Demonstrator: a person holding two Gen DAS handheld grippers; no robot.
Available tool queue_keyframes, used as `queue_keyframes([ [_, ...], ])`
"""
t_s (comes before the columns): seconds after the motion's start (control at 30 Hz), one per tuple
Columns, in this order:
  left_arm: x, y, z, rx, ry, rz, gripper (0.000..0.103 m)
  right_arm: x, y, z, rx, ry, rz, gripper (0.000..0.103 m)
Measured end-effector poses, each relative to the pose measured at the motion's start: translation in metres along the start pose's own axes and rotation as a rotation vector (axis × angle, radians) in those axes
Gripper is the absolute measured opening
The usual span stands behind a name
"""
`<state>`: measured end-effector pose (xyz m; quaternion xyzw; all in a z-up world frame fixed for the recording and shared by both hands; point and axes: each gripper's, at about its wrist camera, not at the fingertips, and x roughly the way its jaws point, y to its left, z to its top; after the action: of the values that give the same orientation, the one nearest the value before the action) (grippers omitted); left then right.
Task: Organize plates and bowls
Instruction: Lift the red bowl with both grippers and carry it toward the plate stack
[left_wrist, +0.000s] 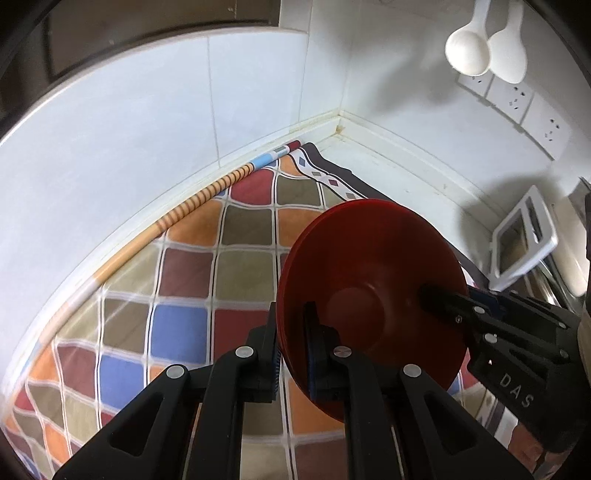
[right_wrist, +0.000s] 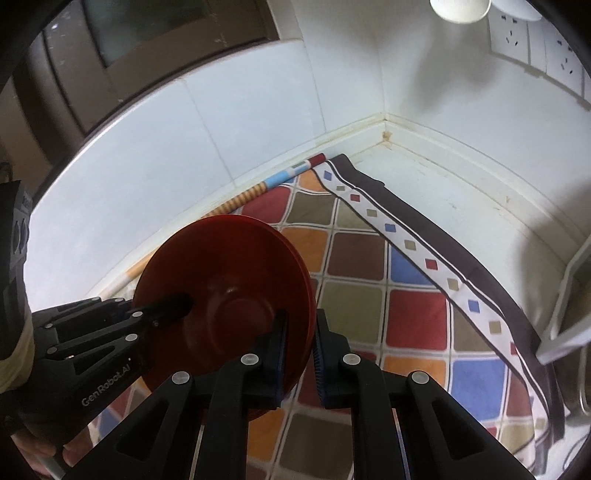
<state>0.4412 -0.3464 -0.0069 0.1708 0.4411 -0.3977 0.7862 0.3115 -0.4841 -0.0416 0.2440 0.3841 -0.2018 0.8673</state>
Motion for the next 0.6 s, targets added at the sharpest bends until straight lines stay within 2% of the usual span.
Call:
queue_keyframes([
  [0.37,-0.057,0.002,-0.059,-0.101,-0.036,-0.004,0.013,-0.058,0.032,-0.044,-0.07,-0.042,0.027,0.014],
  [0.6,-0.086,0.011,-0.097,-0.169,-0.05,0.021,0.013,-0.077,0.05,-0.076,-0.123,-0.028,0.058,0.014],
])
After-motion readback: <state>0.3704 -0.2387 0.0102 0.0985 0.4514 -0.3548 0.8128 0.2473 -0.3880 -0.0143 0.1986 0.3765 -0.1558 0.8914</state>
